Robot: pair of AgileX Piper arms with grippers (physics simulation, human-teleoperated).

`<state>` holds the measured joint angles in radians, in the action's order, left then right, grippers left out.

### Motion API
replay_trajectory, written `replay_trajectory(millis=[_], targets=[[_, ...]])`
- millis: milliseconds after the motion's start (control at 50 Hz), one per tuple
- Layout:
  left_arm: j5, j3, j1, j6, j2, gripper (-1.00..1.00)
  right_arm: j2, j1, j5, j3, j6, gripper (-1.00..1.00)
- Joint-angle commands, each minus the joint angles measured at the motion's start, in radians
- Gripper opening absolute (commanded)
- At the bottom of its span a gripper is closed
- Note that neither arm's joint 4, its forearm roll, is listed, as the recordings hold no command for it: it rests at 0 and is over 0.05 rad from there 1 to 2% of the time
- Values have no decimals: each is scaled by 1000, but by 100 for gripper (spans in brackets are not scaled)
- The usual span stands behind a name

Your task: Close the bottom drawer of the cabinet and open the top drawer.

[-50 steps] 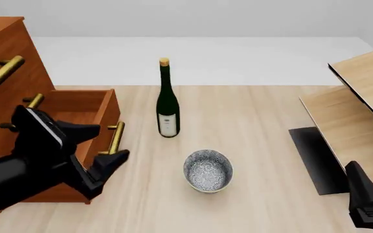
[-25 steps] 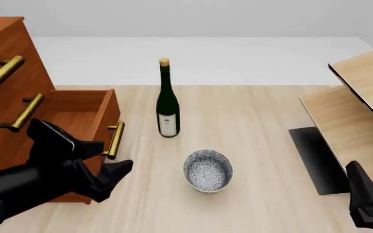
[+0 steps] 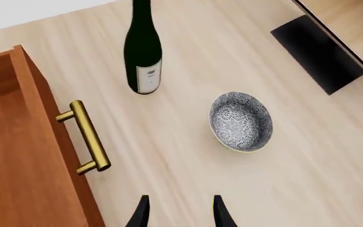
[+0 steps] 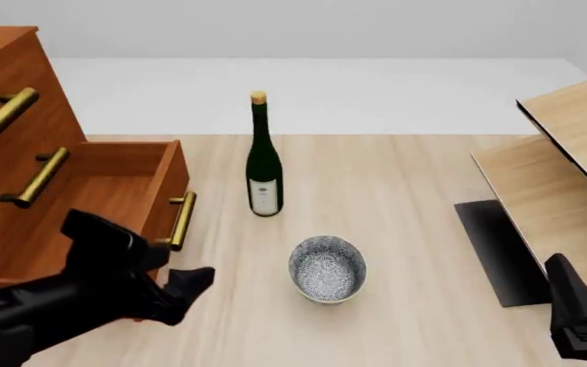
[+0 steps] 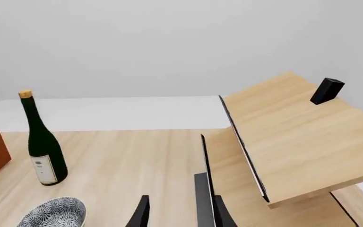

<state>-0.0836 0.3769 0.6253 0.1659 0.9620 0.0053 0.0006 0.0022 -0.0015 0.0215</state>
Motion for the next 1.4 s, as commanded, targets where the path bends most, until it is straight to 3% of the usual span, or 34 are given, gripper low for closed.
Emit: replay_trajectory(millis=[20,60,80,120,200,260,400,800,880,1060,1080,1140,1400], targets=[[28,-20,-5,38,30,100,1,0,-1,0,2,100],[33,-23,0,51,35,100,1,-1,-1,0,2,100],[41,-29,9,94,48,100,1,-1,-1,0,3,100],[44,-36,-3,63,42,100,2,-1,-3,0,3,100],[82,-68,12,145,82,100,3,-1,-4,0,3,100],[84,-78,-10,112,74,100,3,-1,-4,0,4,100],[89,-98,-43,135,71,100,4,1,-4,0,2,100],[95,-136,-158,72,41,100,1,1,-1,0,3,100],[83,-144,-198,27,19,100,0,1,-1,0,3,100],[85,-157,-211,36,16,100,0,2,-1,0,4,100],[71,-164,-266,-20,-11,100,0,3,-1,0,3,100],[88,-174,-263,-5,0,100,1,2,-2,0,4,100],[45,-185,-363,-80,-70,100,0,4,-1,0,6,100]])
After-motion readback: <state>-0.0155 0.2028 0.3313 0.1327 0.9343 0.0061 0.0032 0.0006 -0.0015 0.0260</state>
